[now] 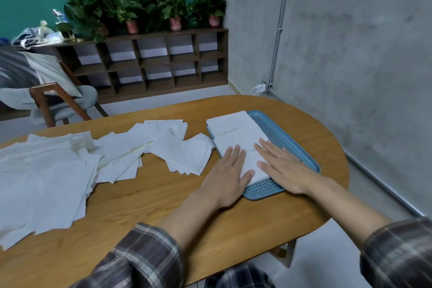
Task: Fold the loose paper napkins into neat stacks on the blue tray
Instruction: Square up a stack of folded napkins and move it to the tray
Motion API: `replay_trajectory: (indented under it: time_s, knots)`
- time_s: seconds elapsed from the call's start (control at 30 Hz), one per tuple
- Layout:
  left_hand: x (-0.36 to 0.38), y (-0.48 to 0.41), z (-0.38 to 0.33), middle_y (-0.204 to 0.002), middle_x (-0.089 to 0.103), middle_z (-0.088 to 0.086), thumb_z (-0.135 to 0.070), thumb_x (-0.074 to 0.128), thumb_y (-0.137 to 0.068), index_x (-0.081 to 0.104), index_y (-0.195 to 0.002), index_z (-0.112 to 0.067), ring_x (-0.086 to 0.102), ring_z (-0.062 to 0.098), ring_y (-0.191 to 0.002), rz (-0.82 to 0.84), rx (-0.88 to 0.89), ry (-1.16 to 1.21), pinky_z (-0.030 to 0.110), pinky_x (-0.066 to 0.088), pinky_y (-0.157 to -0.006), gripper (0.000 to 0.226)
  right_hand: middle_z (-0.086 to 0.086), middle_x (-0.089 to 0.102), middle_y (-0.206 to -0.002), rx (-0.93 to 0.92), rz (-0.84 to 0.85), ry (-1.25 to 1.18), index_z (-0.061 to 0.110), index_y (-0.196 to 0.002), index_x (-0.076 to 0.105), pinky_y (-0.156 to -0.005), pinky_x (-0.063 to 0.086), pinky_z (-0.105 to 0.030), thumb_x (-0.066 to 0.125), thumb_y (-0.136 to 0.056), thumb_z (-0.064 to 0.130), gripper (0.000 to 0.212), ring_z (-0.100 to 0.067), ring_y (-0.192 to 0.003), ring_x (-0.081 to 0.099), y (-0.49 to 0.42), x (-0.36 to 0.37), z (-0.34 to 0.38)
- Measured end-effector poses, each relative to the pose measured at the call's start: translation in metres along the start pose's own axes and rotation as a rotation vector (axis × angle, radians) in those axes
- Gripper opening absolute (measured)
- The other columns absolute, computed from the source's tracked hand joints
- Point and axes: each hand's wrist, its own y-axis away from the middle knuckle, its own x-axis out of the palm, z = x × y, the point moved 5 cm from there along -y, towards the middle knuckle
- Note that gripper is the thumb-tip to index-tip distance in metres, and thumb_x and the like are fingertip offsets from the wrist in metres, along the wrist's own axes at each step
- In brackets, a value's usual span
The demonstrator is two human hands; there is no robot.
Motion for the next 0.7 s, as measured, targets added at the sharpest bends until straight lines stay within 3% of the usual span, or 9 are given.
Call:
replay_trajectory:
  time_s: [0.23,0.3,0.4,0.47,0.57,0.7]
  knots:
    - [-0.004,0.000,-0.001,-0.176,-0.014,-0.004,-0.056,0.024,-0.112,-0.001,-0.169,-0.022,-0.017,0.012,-0.161,0.018,0.012,0.096,0.039,-0.001,-0.133,0.071,0.021,-0.018,-0.172,0.020,0.020,0.012,0.039,-0.167,-0.005,-0.131,-0.009,-0.039,0.019,-0.111,0.058,0.064,0.003,-0.156,-0.020,0.001,-0.005,0.004]
    - [-0.017,0.004,0.003,-0.177,-0.001,-0.005,-0.052,0.031,-0.113,0.014,-0.169,-0.024,-0.006,0.012,-0.163,-0.095,0.041,0.195,0.036,0.004,-0.133,0.065,0.018,-0.013,-0.173,0.034,-0.015,0.029,0.038,-0.168,0.001,-0.131,-0.010,-0.040,0.022,-0.111,0.057,0.063,0.001,-0.157,-0.019,0.003,-0.011,0.009]
    - [-0.046,0.017,0.025,-0.168,0.034,0.000,-0.037,0.047,-0.110,0.044,-0.157,-0.021,0.028,0.020,-0.156,-0.348,0.031,0.161,0.036,0.026,-0.127,0.050,0.013,-0.001,-0.175,0.013,-0.115,0.086,0.035,-0.168,0.017,-0.131,-0.009,-0.041,0.027,-0.112,0.053,0.060,-0.006,-0.161,-0.011,0.003,-0.022,0.025]
    - [-0.057,0.029,0.047,-0.160,0.043,0.002,-0.034,0.053,-0.107,0.051,-0.150,-0.020,0.039,0.022,-0.149,-0.349,-0.022,0.080,0.035,0.034,-0.121,0.046,0.008,0.018,-0.174,-0.029,-0.208,0.070,0.031,-0.164,0.033,-0.130,0.000,-0.036,0.034,-0.112,0.050,0.056,-0.012,-0.162,0.007,0.000,-0.029,0.042]
    - [-0.060,0.049,0.082,-0.163,0.039,0.003,-0.041,0.057,-0.104,0.049,-0.151,-0.022,0.038,0.024,-0.150,-0.258,-0.105,-0.076,0.036,0.032,-0.121,0.051,0.007,0.044,-0.159,-0.103,-0.269,0.043,0.026,-0.153,0.050,-0.120,0.020,-0.030,0.048,-0.110,0.041,0.046,-0.016,-0.150,0.033,-0.008,-0.032,0.077]
    - [-0.061,0.079,0.113,-0.142,0.056,-0.002,-0.049,0.053,-0.105,0.052,-0.145,-0.022,0.052,0.023,-0.134,-0.236,-0.142,-0.115,0.036,0.046,-0.103,0.048,0.010,0.056,-0.141,-0.152,-0.271,-0.077,0.028,-0.144,0.059,-0.111,0.036,-0.032,0.058,-0.105,0.035,0.039,-0.014,-0.136,0.044,-0.026,-0.020,0.124]
